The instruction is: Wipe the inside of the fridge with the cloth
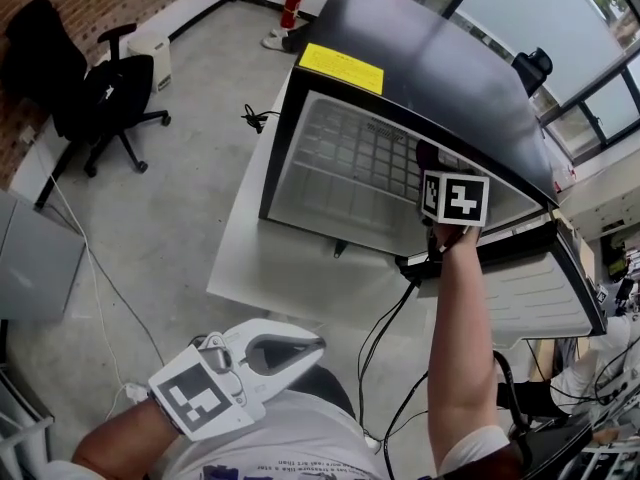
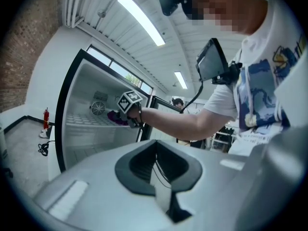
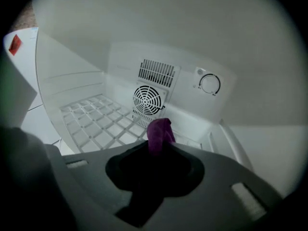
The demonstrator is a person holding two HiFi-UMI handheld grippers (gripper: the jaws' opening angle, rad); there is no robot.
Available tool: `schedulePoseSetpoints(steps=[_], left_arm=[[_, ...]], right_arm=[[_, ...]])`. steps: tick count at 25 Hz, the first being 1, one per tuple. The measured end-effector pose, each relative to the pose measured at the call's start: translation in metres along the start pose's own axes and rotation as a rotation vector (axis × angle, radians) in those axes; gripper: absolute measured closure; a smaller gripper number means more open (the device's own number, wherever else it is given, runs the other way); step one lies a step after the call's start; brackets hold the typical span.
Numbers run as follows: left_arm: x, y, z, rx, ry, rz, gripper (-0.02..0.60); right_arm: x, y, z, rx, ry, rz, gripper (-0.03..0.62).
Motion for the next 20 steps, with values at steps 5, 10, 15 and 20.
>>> schedulePoseSetpoints(steps=[5,10,15,20], left_arm=[[-0.001,0.000,-0.002,-0.010,0.022,-0.005,0.577],[0.000,0.004,-0.002,-0.027,0.032,0.009,0.577],[0.002,0.014,-0.004,-0.038,0.037,0.038,0.577],[0.002,0.023,-0.005,-0.047,0.044,0.072,0.577]], right_arm=[[0.019,-0.007,0.010,0.015,0.054,0.036,0.520],[0.043,-0.010,0.021,0.009,0.113,0.069,0.520],[0.070,-0.013,0.034,-0.005,0.143,0.110,0.520],[0.097,-0.015,0.046,-0.024,0.171,0.159,0.520]])
Point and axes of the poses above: the fingertips, and each gripper's own axes: y backward along the fingers, x to its left, z out of its top, the point moved 7 cm from there along y, backward along the fingers, and after that the axes turned 6 degrees about -x, right-handed, at the moved point
